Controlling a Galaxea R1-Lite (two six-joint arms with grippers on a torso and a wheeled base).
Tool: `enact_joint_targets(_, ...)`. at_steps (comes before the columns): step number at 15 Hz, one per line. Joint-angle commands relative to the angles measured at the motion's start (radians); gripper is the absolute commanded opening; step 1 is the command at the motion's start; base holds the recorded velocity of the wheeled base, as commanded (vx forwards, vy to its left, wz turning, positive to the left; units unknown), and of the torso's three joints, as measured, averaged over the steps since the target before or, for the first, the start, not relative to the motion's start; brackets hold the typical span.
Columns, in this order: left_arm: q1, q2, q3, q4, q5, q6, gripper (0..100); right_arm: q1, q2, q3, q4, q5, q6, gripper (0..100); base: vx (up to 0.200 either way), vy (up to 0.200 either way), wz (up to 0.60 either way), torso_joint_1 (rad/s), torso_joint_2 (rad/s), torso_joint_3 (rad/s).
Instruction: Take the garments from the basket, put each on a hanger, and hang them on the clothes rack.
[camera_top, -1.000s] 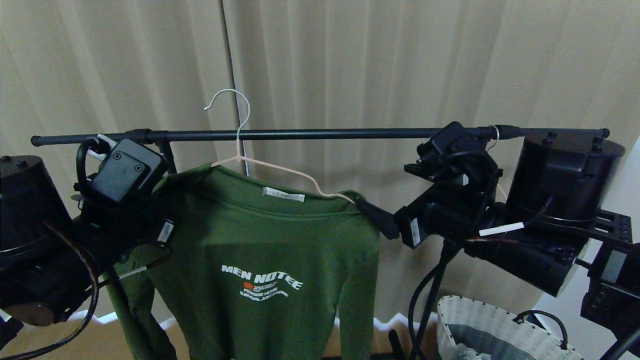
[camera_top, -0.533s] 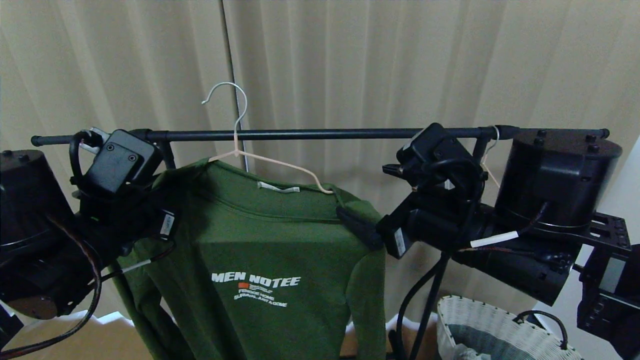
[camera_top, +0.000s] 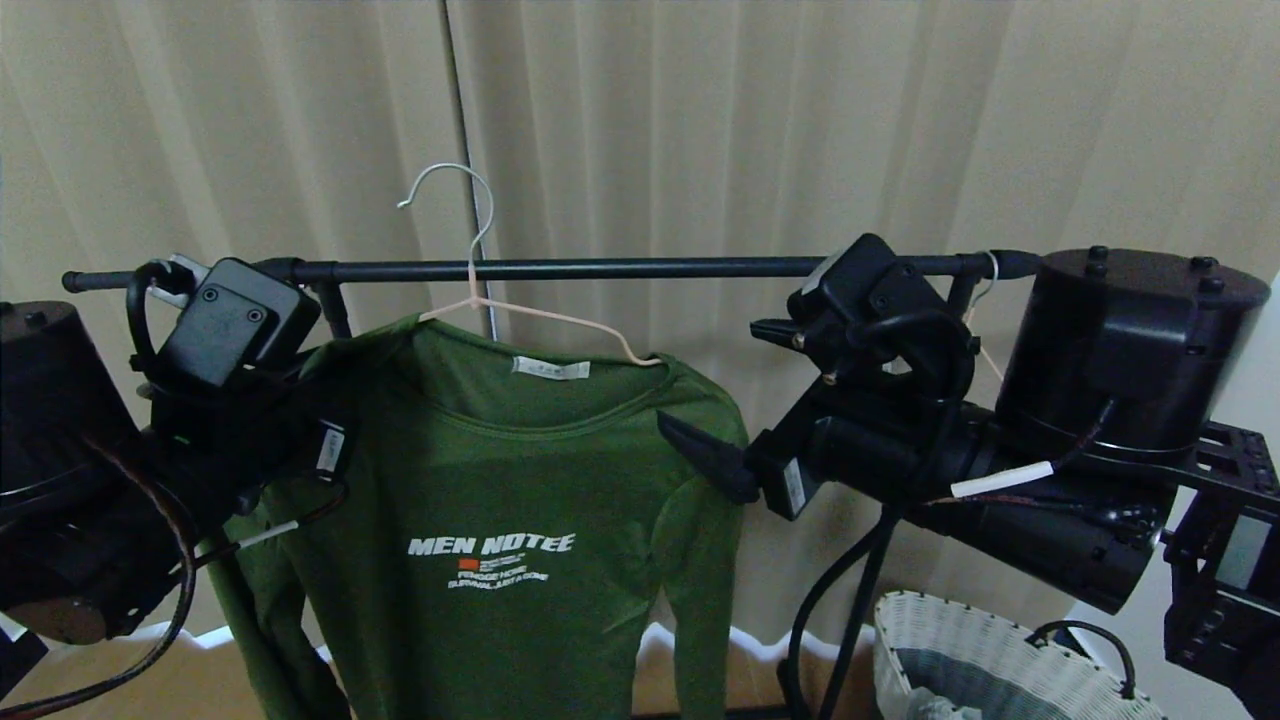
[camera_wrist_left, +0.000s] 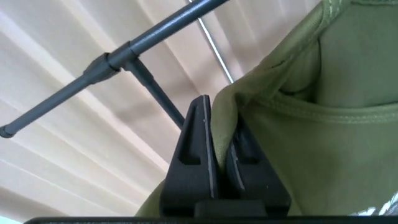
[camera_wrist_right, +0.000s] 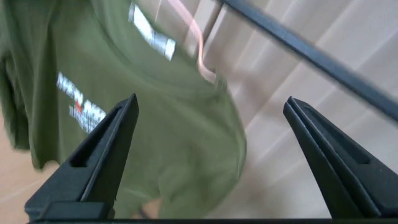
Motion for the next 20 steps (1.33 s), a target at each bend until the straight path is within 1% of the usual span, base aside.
enact_joint_targets(1,-0.036,-0.022,0.014,0.001,0.001,-0.004,0,0.002,0.047,-0.044,-0.005,0.0,-0.013,100,0.0,0.0,0.0,0.0,0.0,0.0)
enact_joint_targets(2,-0.043,-0.031,0.023,0.001,-0.001,-0.002,0,0.002,0.058,-0.056,-0.004,-0.001,-0.016,100,0.0,0.0,0.0,0.0,0.0,0.0)
enact_joint_targets(4,-0.079,-0.06,0.051,0.001,0.001,0.001,0,0.002,0.111,-0.115,0.004,-0.006,-0.024,100,0.0,0.0,0.0,0.0,0.0,0.0)
enact_joint_targets(6,-0.101,-0.076,0.064,0.001,0.001,0.001,0,-0.001,0.156,-0.147,0.003,-0.014,-0.056,100,0.0,0.0,0.0,0.0,0.0,0.0)
enact_joint_targets(10,-0.115,-0.09,0.08,0.001,-0.002,0.002,0,-0.001,0.208,-0.213,0.009,-0.017,-0.063,100,0.0,0.0,0.0,0.0,0.0,0.0)
enact_joint_targets(13,-0.115,-0.106,0.109,0.001,-0.004,0.002,0,-0.001,0.214,-0.222,0.009,-0.015,-0.091,100,0.0,0.0,0.0,0.0,0.0,0.0)
enact_joint_targets(14,-0.119,-0.116,0.112,0.001,-0.007,0.004,0,-0.001,0.214,-0.22,0.009,-0.015,-0.091,0,0.0,0.0,0.0,0.0,0.0,0.0)
enact_joint_targets(18,-0.154,-0.113,0.112,0.001,-0.002,0.002,0,0.0,0.213,-0.219,0.007,-0.015,-0.091,0,0.0,0.0,0.0,0.0,0.0,0.0)
enact_joint_targets(20,-0.154,-0.108,0.112,0.003,-0.004,0.002,0,0.0,0.211,-0.214,0.006,-0.017,-0.091,0,0.0,0.0,0.0,0.0,0.0,0.0)
